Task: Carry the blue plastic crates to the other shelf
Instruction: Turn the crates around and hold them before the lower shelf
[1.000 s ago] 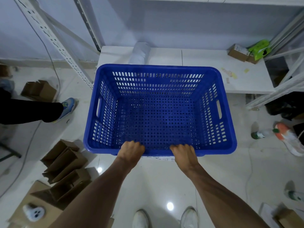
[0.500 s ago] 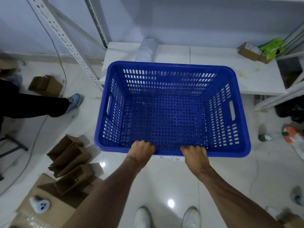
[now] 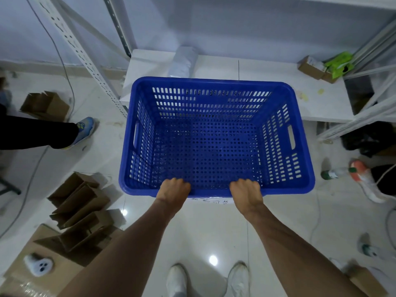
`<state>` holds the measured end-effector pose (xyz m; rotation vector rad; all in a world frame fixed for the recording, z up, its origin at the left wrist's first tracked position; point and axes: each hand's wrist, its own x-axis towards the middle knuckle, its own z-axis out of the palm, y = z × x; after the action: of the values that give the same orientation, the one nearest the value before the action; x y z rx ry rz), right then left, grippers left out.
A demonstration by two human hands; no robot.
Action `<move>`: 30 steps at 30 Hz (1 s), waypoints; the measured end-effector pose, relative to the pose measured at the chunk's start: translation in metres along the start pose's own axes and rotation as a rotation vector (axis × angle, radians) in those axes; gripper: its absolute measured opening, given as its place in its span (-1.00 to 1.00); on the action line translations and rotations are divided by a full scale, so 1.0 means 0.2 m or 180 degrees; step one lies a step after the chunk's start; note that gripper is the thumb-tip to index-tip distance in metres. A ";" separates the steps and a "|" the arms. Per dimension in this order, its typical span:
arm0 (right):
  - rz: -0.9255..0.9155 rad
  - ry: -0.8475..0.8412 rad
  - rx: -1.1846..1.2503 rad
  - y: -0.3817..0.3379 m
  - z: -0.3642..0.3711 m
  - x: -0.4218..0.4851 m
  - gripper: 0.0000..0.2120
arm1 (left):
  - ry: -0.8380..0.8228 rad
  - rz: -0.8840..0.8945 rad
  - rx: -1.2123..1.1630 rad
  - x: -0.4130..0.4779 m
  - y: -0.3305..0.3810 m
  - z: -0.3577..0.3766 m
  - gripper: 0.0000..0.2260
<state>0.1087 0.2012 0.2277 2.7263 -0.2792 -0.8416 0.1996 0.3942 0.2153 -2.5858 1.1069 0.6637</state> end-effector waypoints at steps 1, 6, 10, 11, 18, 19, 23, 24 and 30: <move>-0.0018 -0.0007 0.0003 0.01 -0.01 0.00 -0.74 | 0.0012 -0.0021 -0.0021 0.00 -0.01 0.01 -0.79; -0.0051 0.0005 -0.0040 -0.01 0.02 -0.02 -0.74 | 0.0009 -0.0018 -0.0022 -0.02 0.02 0.01 -0.78; 0.0011 -0.0022 0.0036 -0.02 0.01 0.01 -0.73 | 0.0030 -0.0058 -0.0142 0.00 0.03 0.01 -0.78; -0.0016 -0.0043 0.0055 -0.02 0.01 0.01 -0.73 | 0.0010 -0.0053 -0.0150 0.00 0.03 0.01 -0.78; -0.0159 -0.0135 0.0153 -0.03 0.01 0.02 -0.75 | 0.0004 -0.0022 -0.0136 0.01 0.01 0.02 -0.81; -0.0163 -0.0146 0.0196 -0.03 0.01 0.02 -0.75 | 0.0024 -0.0003 -0.0117 0.01 0.01 0.03 -0.81; -0.0175 -0.0163 0.0456 -0.04 0.02 0.04 -0.71 | 0.0019 0.0063 -0.0018 0.02 -0.02 0.04 -0.80; -0.0184 -0.0163 0.0490 -0.05 0.02 0.03 -0.70 | 0.0012 0.0067 0.0002 0.02 -0.03 0.05 -0.80; -0.0303 -0.0139 0.0558 -0.10 0.04 0.02 -0.70 | -0.0020 0.0007 0.0097 0.02 -0.09 0.09 -0.80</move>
<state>0.1089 0.2171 0.2130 2.9065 -0.2444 -0.9444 0.2096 0.4112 0.1993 -2.5555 1.1095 0.6499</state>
